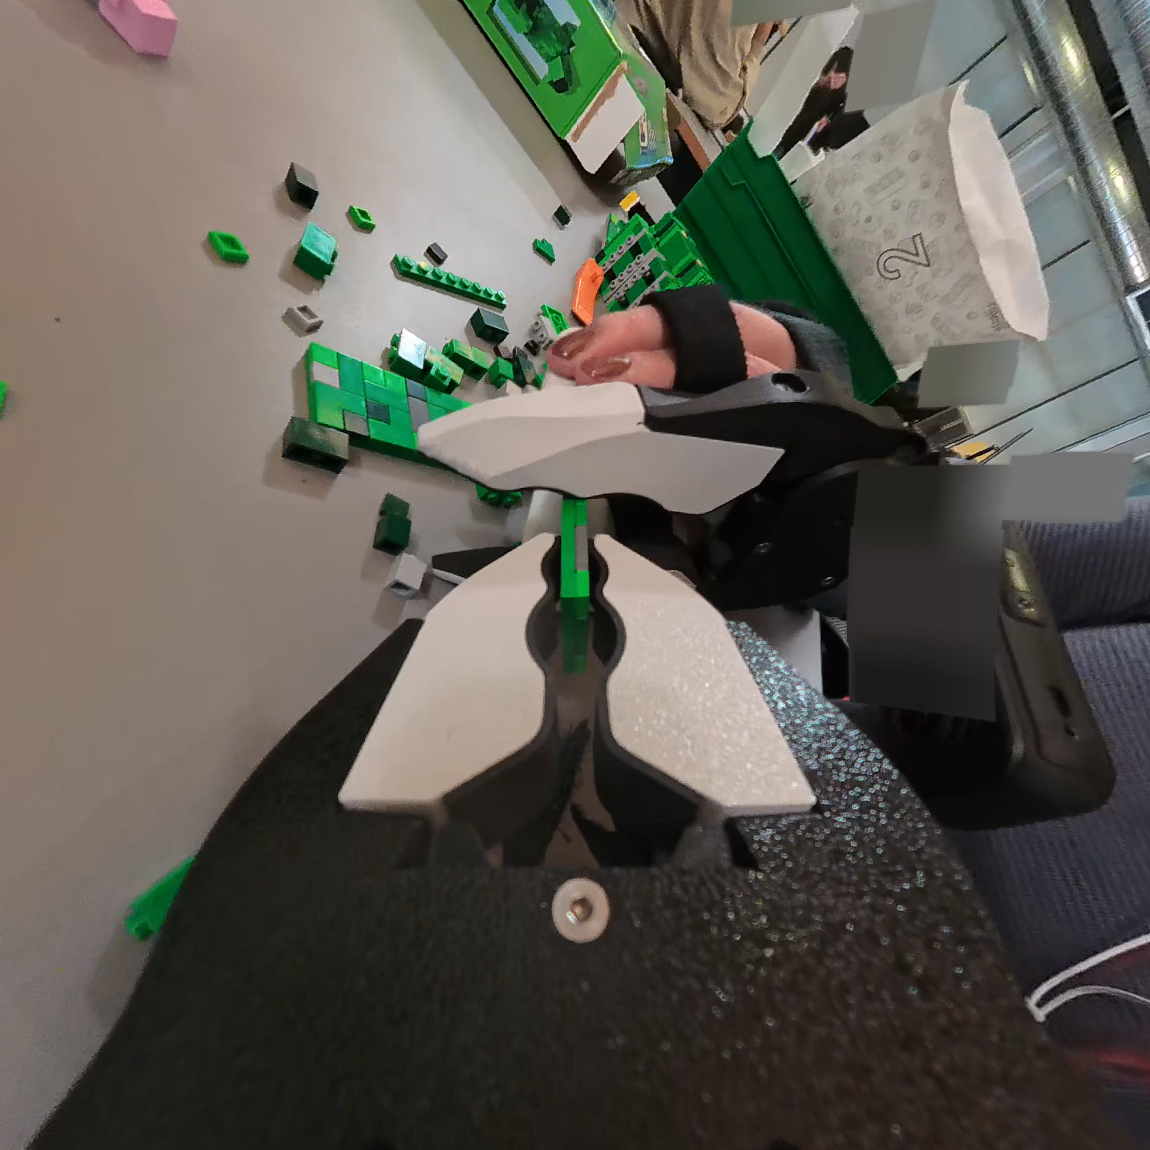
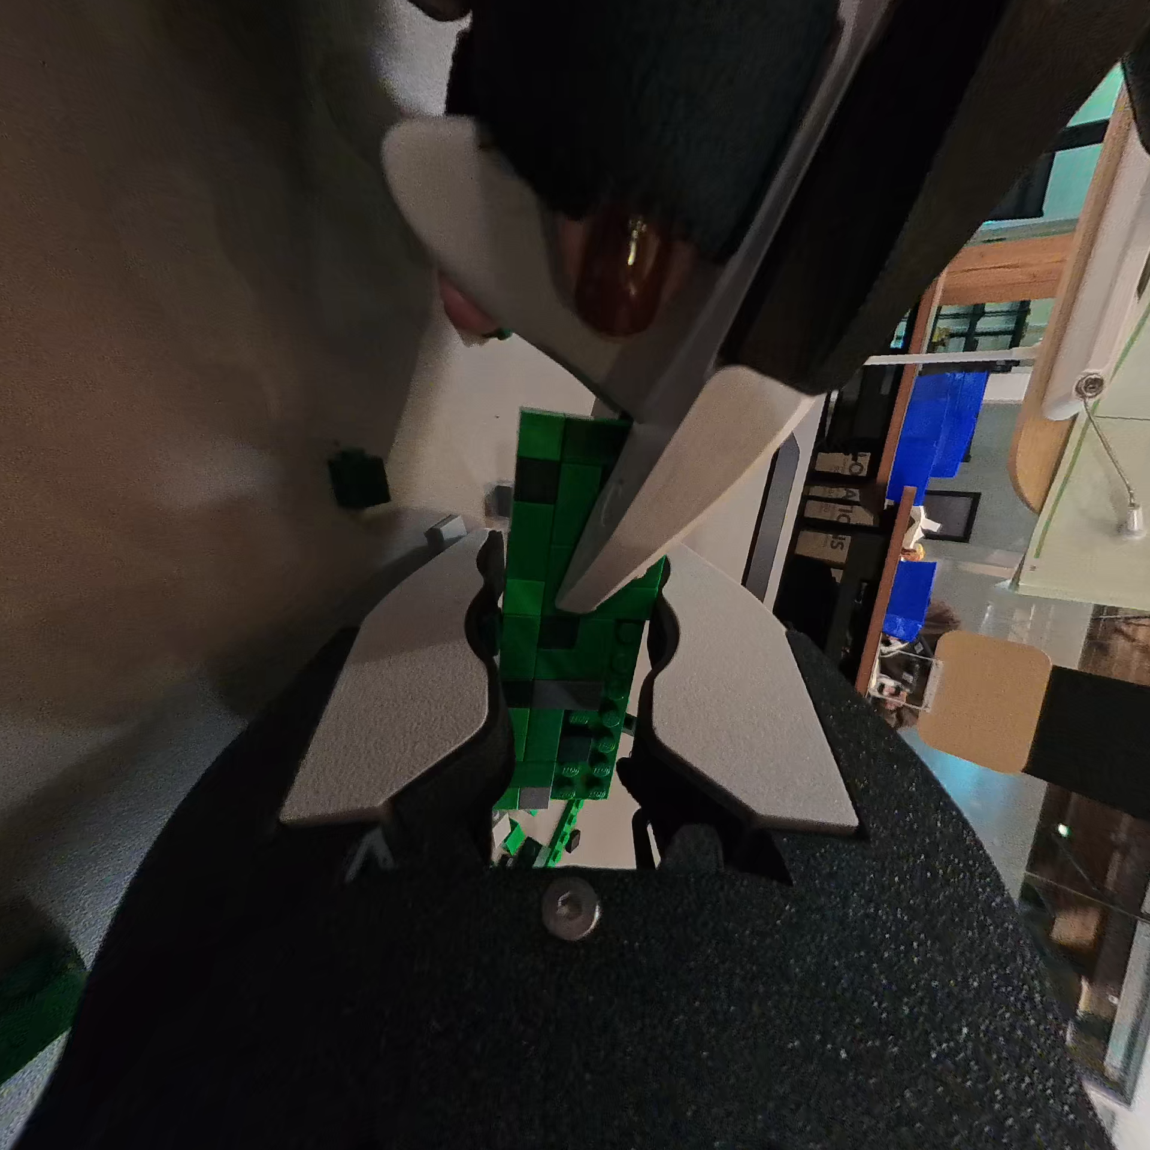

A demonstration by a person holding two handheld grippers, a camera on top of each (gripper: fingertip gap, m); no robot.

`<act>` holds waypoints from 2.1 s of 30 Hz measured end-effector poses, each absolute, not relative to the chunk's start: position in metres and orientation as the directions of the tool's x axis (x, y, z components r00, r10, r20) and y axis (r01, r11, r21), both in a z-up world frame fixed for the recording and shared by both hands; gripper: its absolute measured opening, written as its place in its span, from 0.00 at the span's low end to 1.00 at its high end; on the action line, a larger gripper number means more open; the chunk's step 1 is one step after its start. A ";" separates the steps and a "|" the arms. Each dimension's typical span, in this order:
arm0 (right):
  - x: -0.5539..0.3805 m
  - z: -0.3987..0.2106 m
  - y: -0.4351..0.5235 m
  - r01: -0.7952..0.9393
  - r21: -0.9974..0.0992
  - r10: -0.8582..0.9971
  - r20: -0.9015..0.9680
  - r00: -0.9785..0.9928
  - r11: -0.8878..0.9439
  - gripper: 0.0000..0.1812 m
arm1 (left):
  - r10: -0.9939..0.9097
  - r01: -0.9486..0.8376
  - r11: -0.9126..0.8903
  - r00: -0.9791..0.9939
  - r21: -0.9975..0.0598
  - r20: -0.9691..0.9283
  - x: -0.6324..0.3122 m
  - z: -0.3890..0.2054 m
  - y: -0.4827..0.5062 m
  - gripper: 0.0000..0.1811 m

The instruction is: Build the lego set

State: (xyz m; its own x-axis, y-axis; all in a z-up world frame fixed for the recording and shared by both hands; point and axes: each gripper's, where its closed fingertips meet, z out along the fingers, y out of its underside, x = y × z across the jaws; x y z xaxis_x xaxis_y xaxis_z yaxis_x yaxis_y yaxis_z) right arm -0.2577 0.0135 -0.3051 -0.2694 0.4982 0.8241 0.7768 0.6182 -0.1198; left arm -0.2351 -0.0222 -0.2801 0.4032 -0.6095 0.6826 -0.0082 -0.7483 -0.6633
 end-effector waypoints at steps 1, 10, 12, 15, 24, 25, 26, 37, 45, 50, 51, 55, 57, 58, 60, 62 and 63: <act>-0.257 -0.305 0.013 0.772 -0.117 0.494 0.825 -0.274 0.624 0.24 | -0.607 -0.008 -0.751 0.400 -0.660 0.686 -0.235 -0.280 -0.023 0.03; -0.261 -0.305 0.014 0.758 -0.128 0.460 0.854 -0.243 0.639 0.23 | -0.562 0.023 -0.795 0.350 -0.607 0.749 -0.236 -0.282 -0.023 0.04; -0.261 -0.305 0.013 0.755 -0.153 0.479 0.846 -0.233 0.637 0.23 | -0.587 -0.004 -0.785 0.327 -0.620 0.741 -0.237 -0.281 -0.028 0.06; -0.261 -0.305 0.012 0.749 -0.141 0.461 0.855 -0.238 0.647 0.24 | -0.604 -0.033 -0.771 0.357 -0.636 0.713 -0.238 -0.285 -0.027 0.03; -0.261 -0.303 0.014 0.748 -0.089 0.404 0.880 -0.250 0.658 0.24 | -0.485 0.039 -0.853 0.308 -0.520 0.818 -0.239 -0.288 -0.026 0.03; -0.261 -0.304 0.013 0.747 -0.108 0.428 0.869 -0.249 0.656 0.24 | -0.494 0.033 -0.848 0.313 -0.529 0.811 -0.238 -0.287 -0.027 0.03; -0.261 -0.304 0.012 0.743 -0.114 0.437 0.862 -0.256 0.660 0.24 | -0.505 0.025 -0.841 0.316 -0.540 0.803 -0.238 -0.287 -0.027 0.03; -0.262 -0.301 0.008 0.746 -0.084 0.463 0.828 -0.316 0.661 0.30 | -0.578 -0.026 -0.794 0.339 -0.607 0.742 -0.233 -0.283 -0.030 0.03; -0.262 -0.305 0.004 0.745 -0.067 0.462 0.820 -0.337 0.664 0.24 | -0.581 -0.026 -0.791 0.347 -0.611 0.736 -0.229 -0.283 -0.030 0.03; -0.263 -0.305 0.009 0.742 -0.013 0.377 0.867 -0.326 0.670 0.24 | -0.535 0.007 -0.820 0.345 -0.572 0.771 -0.230 -0.286 -0.028 0.04; -0.264 -0.305 0.010 0.742 -0.010 0.366 0.874 -0.319 0.670 0.24 | -0.529 0.012 -0.824 0.342 -0.566 0.777 -0.230 -0.286 -0.028 0.04; -0.266 -0.304 0.011 0.738 0.006 0.327 0.894 -0.307 0.675 0.23 | -0.497 0.036 -0.846 0.309 -0.532 0.811 -0.230 -0.286 -0.028 0.04; -0.266 -0.304 0.011 0.733 -0.009 0.334 0.894 -0.300 0.680 0.23 | -0.492 0.039 -0.849 0.300 -0.526 0.817 -0.230 -0.286 -0.028 0.04; -0.267 -0.303 0.010 0.729 -0.024 0.341 0.894 -0.290 0.684 0.23 | -0.496 0.037 -0.847 0.305 -0.530 0.813 -0.230 -0.286 -0.028 0.04; -0.267 -0.302 0.010 0.725 -0.005 0.319 0.900 -0.297 0.689 0.23 | -0.481 0.046 -0.856 0.294 -0.515 0.826 -0.230 -0.287 -0.028 0.03; -0.267 -0.303 0.009 0.721 -0.028 0.339 0.895 -0.291 0.692 0.23 | -0.476 0.045 -0.859 0.295 -0.510 0.829 -0.230 -0.287 -0.027 0.03; -0.267 -0.304 0.008 0.720 -0.069 0.377 0.884 -0.276 0.691 0.23 | -0.483 0.041 -0.855 0.296 -0.516 0.824 -0.230 -0.287 -0.028 0.03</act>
State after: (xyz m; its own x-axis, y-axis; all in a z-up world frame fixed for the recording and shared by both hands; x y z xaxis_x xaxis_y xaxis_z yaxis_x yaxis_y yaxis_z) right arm -0.2675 0.0079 -0.3040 -0.2764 0.3767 0.8841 0.7199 0.6906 -0.0692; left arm -0.2301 -0.0278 -0.2871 0.2955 -0.4833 0.8241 0.0414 -0.8553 -0.5165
